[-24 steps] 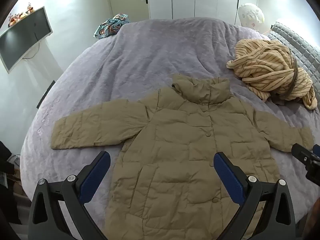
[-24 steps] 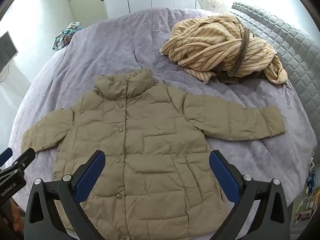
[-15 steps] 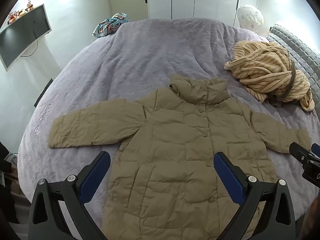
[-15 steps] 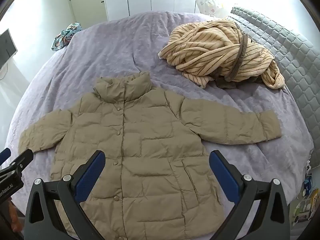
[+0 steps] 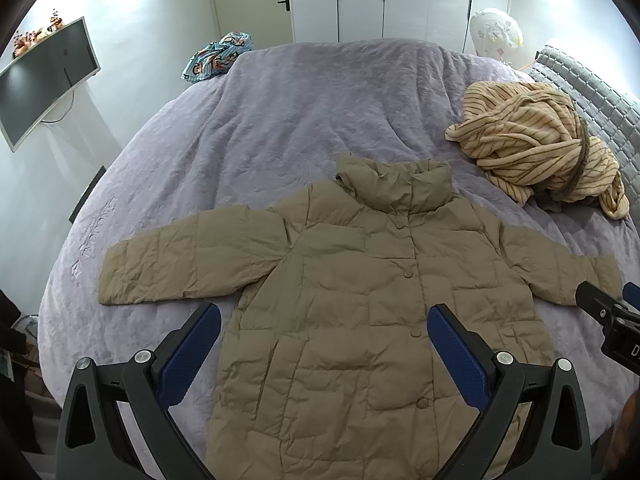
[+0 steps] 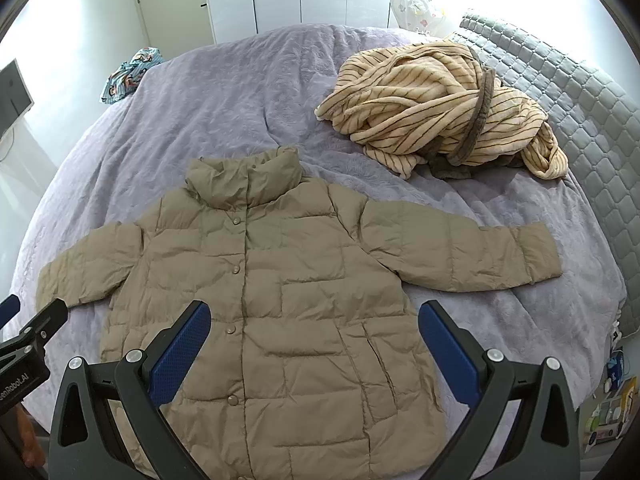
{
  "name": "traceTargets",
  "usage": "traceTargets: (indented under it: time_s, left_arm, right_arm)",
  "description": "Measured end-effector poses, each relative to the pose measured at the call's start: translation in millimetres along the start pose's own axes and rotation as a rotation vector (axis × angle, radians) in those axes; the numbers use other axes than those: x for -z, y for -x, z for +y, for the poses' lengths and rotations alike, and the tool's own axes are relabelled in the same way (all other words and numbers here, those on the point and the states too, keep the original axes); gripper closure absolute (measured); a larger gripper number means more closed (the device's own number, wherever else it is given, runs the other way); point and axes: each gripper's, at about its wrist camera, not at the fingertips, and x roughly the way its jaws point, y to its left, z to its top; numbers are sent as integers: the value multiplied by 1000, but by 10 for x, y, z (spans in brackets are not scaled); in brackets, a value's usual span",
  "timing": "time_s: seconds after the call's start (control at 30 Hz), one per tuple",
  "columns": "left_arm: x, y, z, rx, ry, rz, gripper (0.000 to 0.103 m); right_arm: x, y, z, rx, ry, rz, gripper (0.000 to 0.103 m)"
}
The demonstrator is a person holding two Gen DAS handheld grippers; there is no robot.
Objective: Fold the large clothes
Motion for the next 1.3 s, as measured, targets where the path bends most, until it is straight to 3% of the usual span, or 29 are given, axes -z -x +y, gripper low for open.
traceTargets:
  time_s: [1.3]
  left_arm:
    - [2, -43, 69, -9, 12, 6, 0]
  right_arm:
    - [-32, -35, 82, -1, 5, -3, 0]
